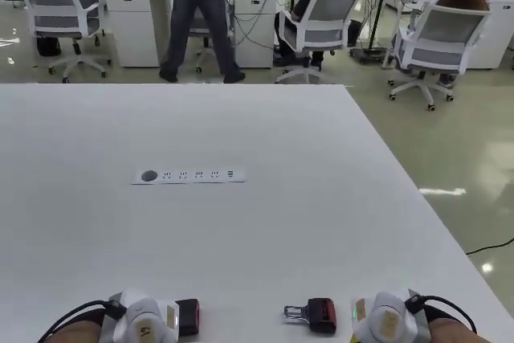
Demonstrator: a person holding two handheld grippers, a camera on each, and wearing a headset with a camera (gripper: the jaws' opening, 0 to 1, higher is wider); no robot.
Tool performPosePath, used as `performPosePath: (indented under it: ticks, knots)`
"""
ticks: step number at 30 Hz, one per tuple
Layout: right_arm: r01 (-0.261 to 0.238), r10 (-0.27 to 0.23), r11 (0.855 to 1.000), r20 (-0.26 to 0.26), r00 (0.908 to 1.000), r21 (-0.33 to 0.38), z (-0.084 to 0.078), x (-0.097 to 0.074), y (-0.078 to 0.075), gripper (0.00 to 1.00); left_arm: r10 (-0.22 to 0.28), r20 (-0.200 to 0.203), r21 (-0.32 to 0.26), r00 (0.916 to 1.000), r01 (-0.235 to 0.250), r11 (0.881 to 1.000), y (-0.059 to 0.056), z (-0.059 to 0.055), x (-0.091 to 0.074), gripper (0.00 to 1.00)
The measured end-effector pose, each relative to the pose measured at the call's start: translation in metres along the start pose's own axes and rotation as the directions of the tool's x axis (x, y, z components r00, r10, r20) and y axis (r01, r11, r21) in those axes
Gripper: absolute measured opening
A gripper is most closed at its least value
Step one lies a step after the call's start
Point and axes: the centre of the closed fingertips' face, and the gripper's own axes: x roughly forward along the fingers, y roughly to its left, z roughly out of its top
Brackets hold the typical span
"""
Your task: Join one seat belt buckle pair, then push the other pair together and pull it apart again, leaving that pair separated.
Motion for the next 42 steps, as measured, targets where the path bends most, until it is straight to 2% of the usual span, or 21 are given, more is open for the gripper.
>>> performPosePath:
  ticks: [6, 20, 35, 38, 42]
  knots:
    - [0.002, -0.002, 1.0, -0.028, 0.9996, -0.002, 0.001, 0.001, 0.002, 0.33, -0.003, -0.007, 0.0, 1.0, 0.003, 1.0, 0.001, 0.0, 0.001, 0.34]
    - [0.01, -0.01, 1.0, -0.034, 0.9994, 0.015, 0.005, 0.002, 0.0, 0.33, -0.003, -0.005, -0.004, 1.0, 0.003, 1.0, 0.001, 0.0, 0.001, 0.34]
    - [0.015, -0.016, 1.0, 0.024, 0.9996, 0.006, 0.05, 0.021, 0.0, 0.33, -0.003, 0.004, -0.01, 1.0, 0.003, 1.0, 0.001, 0.002, 0.0, 0.34]
    - [0.016, -0.017, 1.0, 0.039, 0.9991, 0.007, 0.06, 0.025, 0.004, 0.33, -0.004, 0.003, -0.01, 1.0, 0.004, 1.0, 0.002, 0.002, 0.001, 0.34]
    - [0.017, -0.017, 1.0, 0.066, 0.9977, 0.007, 0.082, 0.028, 0.013, 0.33, -0.004, 0.007, -0.009, 1.0, 0.004, 1.0, 0.003, 0.001, 0.001, 0.34]
